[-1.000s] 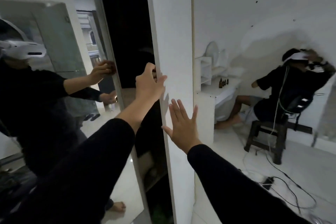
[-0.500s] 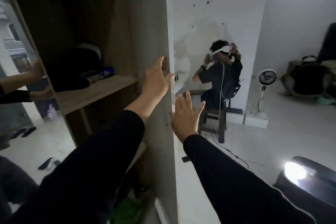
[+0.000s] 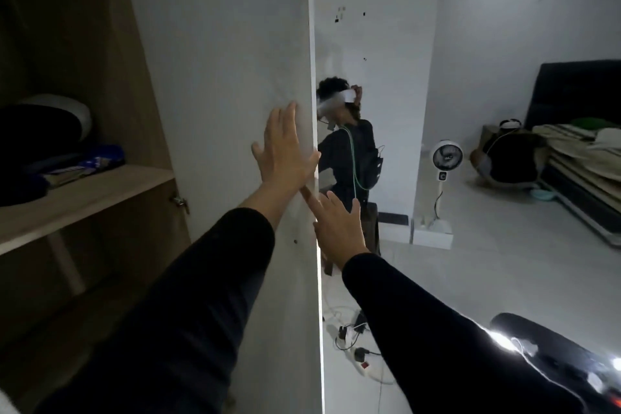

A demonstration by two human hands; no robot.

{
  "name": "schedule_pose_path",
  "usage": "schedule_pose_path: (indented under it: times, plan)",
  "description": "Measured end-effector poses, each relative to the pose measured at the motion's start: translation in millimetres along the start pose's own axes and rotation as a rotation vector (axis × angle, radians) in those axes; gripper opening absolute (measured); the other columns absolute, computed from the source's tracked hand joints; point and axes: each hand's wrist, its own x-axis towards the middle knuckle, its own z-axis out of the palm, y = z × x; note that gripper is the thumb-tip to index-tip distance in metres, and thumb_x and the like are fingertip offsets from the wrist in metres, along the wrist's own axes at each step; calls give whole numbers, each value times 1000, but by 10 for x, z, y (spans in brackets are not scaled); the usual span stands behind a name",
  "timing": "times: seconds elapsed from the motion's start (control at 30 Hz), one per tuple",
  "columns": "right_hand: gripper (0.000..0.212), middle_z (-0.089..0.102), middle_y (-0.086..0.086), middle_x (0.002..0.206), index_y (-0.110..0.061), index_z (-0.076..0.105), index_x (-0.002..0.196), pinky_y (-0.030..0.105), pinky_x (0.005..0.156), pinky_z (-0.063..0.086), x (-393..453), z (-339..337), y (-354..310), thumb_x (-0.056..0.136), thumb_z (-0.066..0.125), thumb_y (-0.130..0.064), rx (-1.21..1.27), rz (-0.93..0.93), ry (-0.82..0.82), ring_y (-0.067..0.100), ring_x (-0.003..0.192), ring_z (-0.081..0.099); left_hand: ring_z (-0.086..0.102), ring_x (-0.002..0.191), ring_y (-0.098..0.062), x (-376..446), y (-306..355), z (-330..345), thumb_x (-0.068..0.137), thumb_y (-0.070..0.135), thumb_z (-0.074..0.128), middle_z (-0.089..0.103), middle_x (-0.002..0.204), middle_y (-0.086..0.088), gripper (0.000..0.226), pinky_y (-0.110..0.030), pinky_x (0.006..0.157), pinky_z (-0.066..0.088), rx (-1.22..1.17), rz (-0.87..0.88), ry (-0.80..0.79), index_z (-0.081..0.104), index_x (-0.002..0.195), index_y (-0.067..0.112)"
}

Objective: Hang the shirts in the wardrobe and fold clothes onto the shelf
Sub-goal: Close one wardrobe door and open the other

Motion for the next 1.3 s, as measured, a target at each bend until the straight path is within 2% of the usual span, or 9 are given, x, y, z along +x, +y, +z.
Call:
schedule_pose_path:
  times: [0.17,0.3,0.6,0.7,0.87,0.97,1.1,1.2,1.3]
  plan:
    - [74,20,2,156,-30,-4,152,63,109,18,234,84,413,98,45,-20,-68,-60,-96,24,146,14,11,146,-21,234,101,408,84,42,63,2,159,-3,92,-57,111,19,46,-5,12,0,150,30]
    - [71,13,2,159,-28,-2,152,65,111,15,391,140,571,98,44,-26,-92,-64,-131,25,148,7,6,147,-22,378,139,652,85,45,60,-3,159,-5,93,-59,111,17,98,8,20,-4,150,29]
    - [67,-10,8,160,-11,10,152,65,110,3,624,411,747,94,40,-26,-347,-70,-40,26,148,-7,-11,146,-24,812,-26,882,84,51,58,-10,159,-2,96,-64,109,4,297,148,-50,-9,149,30]
    - [64,-5,5,161,-9,18,151,65,110,2,783,445,805,93,41,-25,-370,-90,-67,25,148,-5,-14,146,-25,1003,-148,878,89,43,56,-11,159,-1,91,-66,109,2,401,202,-85,-11,149,33]
    - [64,-5,5,161,-8,10,152,65,110,-1,1066,500,840,97,35,-29,-421,-86,-131,25,148,-8,-14,145,-26,1236,-320,1013,94,26,51,-12,159,-1,80,-68,108,2,489,284,-53,-7,149,33]
    - [68,-5,3,161,-7,7,152,65,110,-4,1169,575,784,95,39,-29,-416,-92,-117,24,148,-9,-16,145,-25,1321,-401,1107,94,28,52,-16,158,0,84,-67,107,-1,511,300,-46,-12,148,34]
    - [75,25,3,157,-7,34,146,64,108,-2,1232,704,716,78,60,-27,-465,-72,3,22,146,21,-14,146,-24,1384,-510,1144,92,32,56,-18,158,2,89,-66,108,-1,498,336,-22,-14,147,35]
    - [75,30,6,155,-4,38,143,63,109,-7,1284,783,684,76,62,-27,-485,-111,40,24,144,26,-12,146,-24,1411,-561,1111,91,39,53,-16,158,2,85,-67,107,1,499,394,-26,-9,149,34]
    - [70,36,8,152,-3,44,140,65,110,3,1338,825,634,75,63,-23,-435,-153,90,24,142,31,-10,147,-22,1425,-659,1067,93,43,48,-14,159,2,79,-67,108,2,495,402,-6,-7,149,33]
